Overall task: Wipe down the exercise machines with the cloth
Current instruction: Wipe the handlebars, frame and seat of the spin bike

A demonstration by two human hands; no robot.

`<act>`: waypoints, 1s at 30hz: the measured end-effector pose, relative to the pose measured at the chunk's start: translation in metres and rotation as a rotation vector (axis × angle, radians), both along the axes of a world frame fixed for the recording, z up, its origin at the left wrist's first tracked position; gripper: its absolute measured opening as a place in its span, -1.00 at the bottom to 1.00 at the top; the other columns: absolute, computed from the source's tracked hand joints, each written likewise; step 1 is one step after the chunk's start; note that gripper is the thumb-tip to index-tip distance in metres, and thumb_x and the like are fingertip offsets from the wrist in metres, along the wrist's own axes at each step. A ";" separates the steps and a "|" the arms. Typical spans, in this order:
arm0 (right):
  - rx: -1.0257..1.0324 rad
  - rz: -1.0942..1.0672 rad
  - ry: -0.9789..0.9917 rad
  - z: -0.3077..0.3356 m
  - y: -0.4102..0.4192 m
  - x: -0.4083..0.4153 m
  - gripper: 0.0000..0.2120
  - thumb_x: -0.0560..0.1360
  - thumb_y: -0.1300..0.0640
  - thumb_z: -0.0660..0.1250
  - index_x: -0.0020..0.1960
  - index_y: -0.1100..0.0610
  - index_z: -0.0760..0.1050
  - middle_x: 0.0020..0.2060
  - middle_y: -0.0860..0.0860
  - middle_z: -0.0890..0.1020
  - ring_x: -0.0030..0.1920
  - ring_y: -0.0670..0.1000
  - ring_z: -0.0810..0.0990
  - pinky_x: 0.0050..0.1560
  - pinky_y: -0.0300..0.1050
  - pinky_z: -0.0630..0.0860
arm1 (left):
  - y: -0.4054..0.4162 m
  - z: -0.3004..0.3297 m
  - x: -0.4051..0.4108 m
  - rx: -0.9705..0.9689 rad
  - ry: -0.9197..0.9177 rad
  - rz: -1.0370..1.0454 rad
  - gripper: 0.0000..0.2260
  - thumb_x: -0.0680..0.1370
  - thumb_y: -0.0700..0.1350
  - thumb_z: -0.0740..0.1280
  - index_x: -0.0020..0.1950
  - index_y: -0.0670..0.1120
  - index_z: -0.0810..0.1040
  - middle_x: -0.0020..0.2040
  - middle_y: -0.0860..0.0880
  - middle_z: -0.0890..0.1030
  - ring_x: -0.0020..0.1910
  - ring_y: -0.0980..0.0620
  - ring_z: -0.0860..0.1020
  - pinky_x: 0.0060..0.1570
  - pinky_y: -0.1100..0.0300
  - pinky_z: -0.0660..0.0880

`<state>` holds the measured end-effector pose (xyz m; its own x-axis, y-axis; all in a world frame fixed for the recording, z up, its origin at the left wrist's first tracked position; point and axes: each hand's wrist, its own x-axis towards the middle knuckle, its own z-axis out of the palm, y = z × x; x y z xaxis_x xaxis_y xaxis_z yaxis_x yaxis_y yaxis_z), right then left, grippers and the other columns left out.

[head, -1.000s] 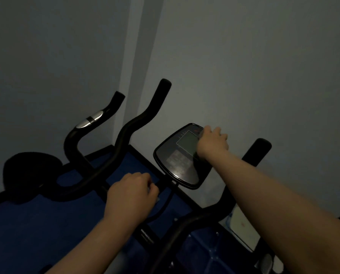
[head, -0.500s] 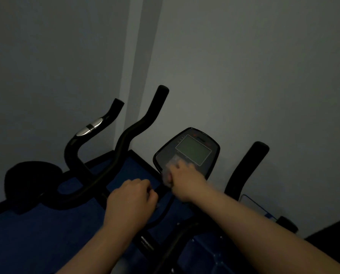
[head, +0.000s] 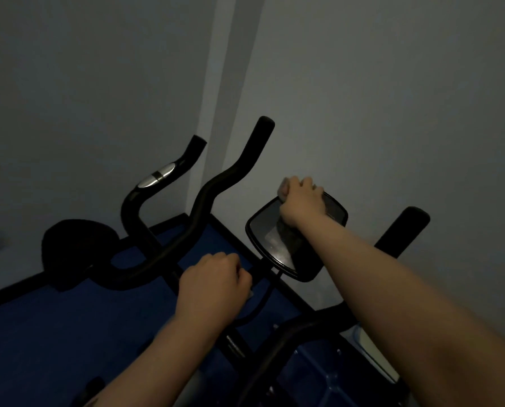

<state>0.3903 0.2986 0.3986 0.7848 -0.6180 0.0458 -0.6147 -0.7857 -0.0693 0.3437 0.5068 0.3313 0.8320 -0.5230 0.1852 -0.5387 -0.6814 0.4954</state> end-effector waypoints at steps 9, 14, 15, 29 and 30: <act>0.036 0.289 0.298 -0.029 0.034 -0.080 -0.76 0.52 0.22 0.25 0.13 -0.02 0.37 0.24 0.05 0.31 0.23 0.18 0.33 0.07 -0.01 0.38 | 0.003 0.000 -0.003 0.022 -0.038 -0.002 -0.77 0.60 0.05 0.12 -0.05 0.02 0.54 -0.12 0.12 0.54 -0.12 0.13 0.47 -0.22 0.18 0.44; 0.007 -0.080 0.113 -0.007 -0.014 -0.060 -0.65 0.56 0.13 0.24 0.33 0.10 0.32 0.32 0.14 0.28 0.30 0.26 0.30 0.27 0.09 0.38 | 0.003 0.000 -0.004 0.002 -0.049 0.011 -0.77 0.60 0.04 0.12 -0.05 0.03 0.54 -0.14 0.12 0.53 -0.14 0.15 0.47 -0.21 0.19 0.45; -0.005 -0.119 0.056 -0.003 -0.021 -0.047 -0.62 0.57 0.12 0.22 0.36 0.12 0.30 0.33 0.15 0.28 0.30 0.26 0.29 0.28 0.08 0.36 | 0.003 0.000 -0.004 0.001 -0.049 0.016 -0.77 0.60 0.04 0.12 -0.06 0.03 0.54 -0.15 0.12 0.53 -0.15 0.15 0.47 -0.21 0.20 0.44; -0.034 0.352 0.270 -0.035 0.040 -0.063 -0.67 0.53 0.22 0.22 0.28 0.07 0.36 0.28 0.04 0.30 0.28 0.16 0.27 0.18 -0.03 0.34 | 0.001 -0.002 -0.003 -0.008 -0.050 0.045 -0.77 0.60 0.06 0.12 -0.04 0.04 0.54 -0.11 0.13 0.54 -0.11 0.15 0.48 -0.22 0.20 0.42; -0.049 0.295 0.293 -0.030 0.029 -0.071 -0.67 0.55 0.21 0.20 0.30 0.08 0.37 0.28 0.04 0.30 0.30 0.17 0.28 0.23 -0.01 0.35 | 0.002 -0.003 -0.002 -0.012 -0.046 0.038 -0.77 0.60 0.05 0.12 -0.03 0.04 0.54 -0.10 0.13 0.54 -0.11 0.16 0.48 -0.22 0.21 0.42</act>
<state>0.3191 0.3277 0.3687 0.9123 -0.3670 -0.1819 -0.3505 -0.9293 0.1167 0.3415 0.5085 0.3287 0.8418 -0.4884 0.2299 -0.5348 -0.6964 0.4785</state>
